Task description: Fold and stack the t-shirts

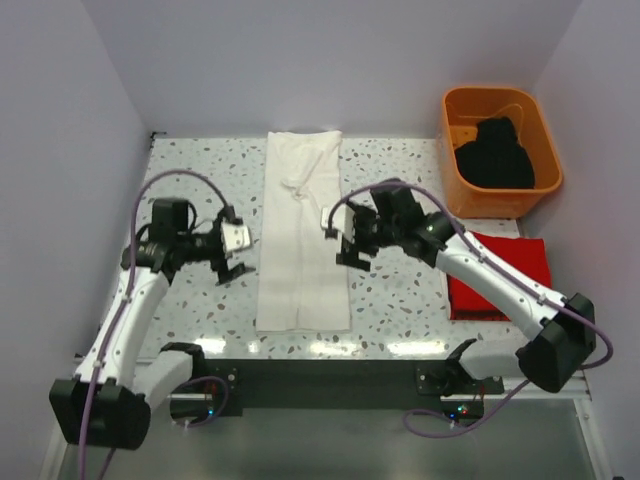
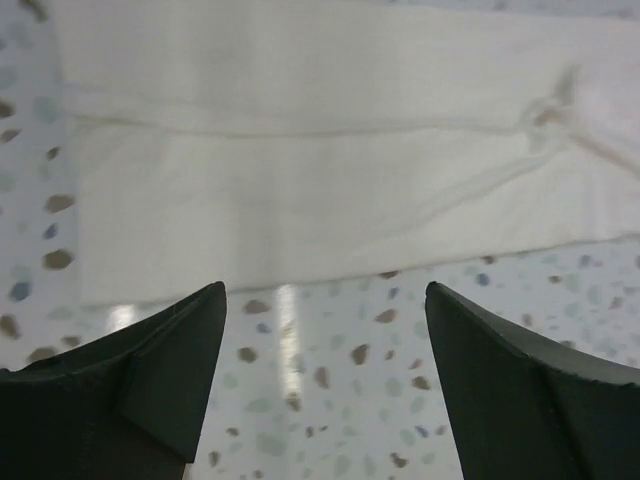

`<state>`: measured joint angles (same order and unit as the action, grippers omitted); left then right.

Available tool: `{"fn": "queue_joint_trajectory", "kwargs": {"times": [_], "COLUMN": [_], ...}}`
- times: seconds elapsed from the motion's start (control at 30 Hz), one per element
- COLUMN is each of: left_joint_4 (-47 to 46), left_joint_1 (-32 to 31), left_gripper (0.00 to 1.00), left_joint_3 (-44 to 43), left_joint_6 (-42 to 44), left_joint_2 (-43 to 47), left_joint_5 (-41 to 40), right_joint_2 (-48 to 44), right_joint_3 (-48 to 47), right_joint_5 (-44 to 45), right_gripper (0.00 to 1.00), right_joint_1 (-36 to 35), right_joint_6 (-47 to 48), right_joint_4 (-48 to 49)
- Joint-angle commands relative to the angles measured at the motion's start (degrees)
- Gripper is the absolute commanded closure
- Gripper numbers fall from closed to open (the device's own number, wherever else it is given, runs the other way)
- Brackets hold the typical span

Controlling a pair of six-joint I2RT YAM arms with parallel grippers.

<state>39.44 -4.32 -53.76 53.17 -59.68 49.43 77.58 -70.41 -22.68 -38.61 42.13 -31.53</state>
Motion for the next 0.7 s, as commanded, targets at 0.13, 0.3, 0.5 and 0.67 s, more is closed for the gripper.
{"fn": "queue_joint_trajectory", "kwargs": {"times": [0.13,0.3,0.5,0.67], "left_joint_4": [17.98,6.53,0.22,-3.49], "left_joint_1": [-7.27,-13.34,-18.17,-21.34], "left_gripper": [0.17,0.23,0.29,0.30], "left_joint_3": [21.31,27.47,29.84,32.13], "left_joint_6": [29.11,20.66,19.17,19.08], "left_joint_2": [16.16,14.43,11.08,9.67], "left_joint_5": [1.90,-4.33,-9.78,-12.07], "right_joint_2": [-8.24,-3.58,-1.12,0.64], "right_joint_3": [25.29,30.15,32.61,32.53], "right_joint_5": [-2.65,1.84,6.22,8.26], "right_gripper": [0.27,0.35,0.43,0.46], "right_joint_1": [-13.85,-18.60,-22.90,-24.75], "right_joint_6": [3.23,3.05,2.52,3.31], "right_joint_4": [2.25,9.98,17.27,18.61]}}
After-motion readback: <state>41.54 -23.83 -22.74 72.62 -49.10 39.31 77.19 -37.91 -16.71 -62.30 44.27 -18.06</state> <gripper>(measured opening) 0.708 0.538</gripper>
